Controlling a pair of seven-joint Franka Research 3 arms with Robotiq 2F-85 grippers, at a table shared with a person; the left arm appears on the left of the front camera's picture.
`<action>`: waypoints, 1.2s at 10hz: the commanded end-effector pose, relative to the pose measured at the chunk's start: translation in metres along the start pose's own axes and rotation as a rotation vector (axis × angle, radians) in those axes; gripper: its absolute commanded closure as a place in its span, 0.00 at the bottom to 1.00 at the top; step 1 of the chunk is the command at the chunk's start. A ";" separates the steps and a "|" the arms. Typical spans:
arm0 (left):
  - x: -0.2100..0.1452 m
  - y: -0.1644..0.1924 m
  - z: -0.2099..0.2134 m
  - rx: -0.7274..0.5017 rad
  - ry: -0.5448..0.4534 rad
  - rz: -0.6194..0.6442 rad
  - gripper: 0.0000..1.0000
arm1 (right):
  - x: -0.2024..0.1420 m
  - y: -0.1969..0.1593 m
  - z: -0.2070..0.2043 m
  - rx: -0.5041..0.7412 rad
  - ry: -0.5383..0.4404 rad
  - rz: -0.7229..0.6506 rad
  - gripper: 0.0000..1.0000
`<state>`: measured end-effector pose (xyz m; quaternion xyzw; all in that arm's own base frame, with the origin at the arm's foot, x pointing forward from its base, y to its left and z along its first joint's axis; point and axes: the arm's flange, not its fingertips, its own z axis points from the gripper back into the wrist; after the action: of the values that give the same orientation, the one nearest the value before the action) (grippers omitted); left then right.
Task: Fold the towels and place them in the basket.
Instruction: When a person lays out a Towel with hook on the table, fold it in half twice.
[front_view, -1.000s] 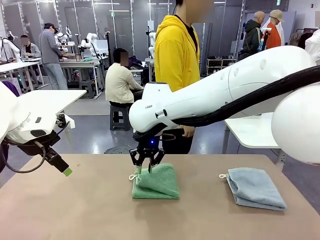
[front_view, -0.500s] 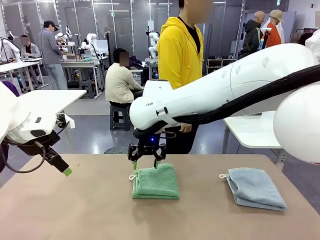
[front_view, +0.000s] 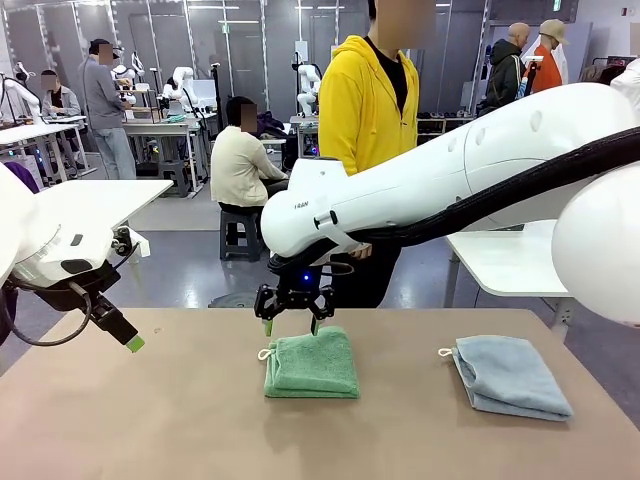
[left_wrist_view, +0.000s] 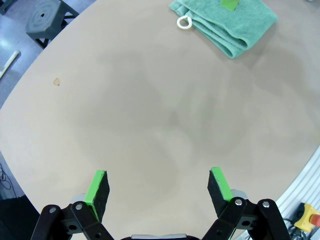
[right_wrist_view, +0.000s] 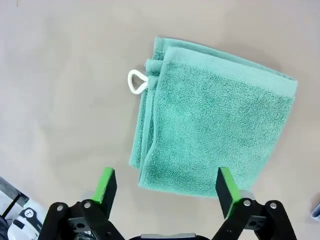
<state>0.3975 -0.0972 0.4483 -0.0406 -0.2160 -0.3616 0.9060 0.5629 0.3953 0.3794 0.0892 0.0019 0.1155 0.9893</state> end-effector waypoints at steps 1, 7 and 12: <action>0.001 -0.002 0.002 0.000 0.015 0.006 0.00 | 0.001 0.000 0.000 -0.006 -0.004 0.003 0.00; 0.001 -0.002 0.002 0.000 0.015 0.006 0.00 | 0.001 0.000 0.000 -0.006 -0.004 0.003 0.00; 0.001 -0.002 0.002 0.000 0.015 0.006 0.00 | 0.001 0.000 0.000 -0.006 -0.004 0.003 0.00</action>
<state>0.3975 -0.0972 0.4483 -0.0406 -0.2160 -0.3616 0.9060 0.5630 0.3953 0.3793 0.0892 0.0020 0.1156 0.9893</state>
